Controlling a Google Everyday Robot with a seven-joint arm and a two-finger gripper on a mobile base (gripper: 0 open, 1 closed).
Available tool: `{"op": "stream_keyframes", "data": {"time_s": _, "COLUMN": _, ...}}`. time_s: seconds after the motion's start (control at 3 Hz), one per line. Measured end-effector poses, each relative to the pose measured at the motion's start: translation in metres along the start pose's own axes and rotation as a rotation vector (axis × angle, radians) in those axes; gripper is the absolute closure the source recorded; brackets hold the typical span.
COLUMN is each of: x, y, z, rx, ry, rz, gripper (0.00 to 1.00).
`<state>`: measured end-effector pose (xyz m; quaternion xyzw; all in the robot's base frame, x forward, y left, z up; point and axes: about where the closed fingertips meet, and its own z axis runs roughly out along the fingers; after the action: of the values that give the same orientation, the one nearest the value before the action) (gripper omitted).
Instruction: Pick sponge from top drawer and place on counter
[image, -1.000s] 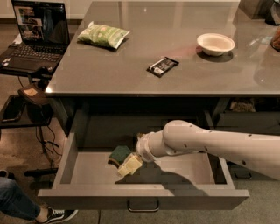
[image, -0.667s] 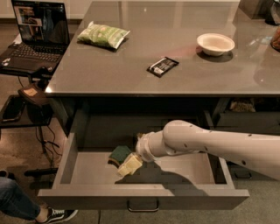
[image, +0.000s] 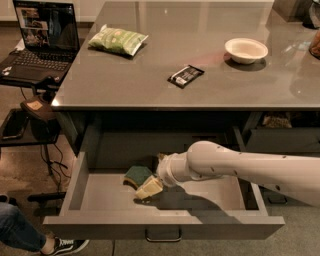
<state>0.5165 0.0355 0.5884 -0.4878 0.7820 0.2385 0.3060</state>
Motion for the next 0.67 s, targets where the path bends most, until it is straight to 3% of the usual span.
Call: {"op": "stream_keyframes", "data": {"time_s": 0.67, "x": -0.0002, "y": 0.0000, "z": -0.0002, "rx": 0.000, "ry": 0.000, "rz": 0.000, "gripper": 0.65}}
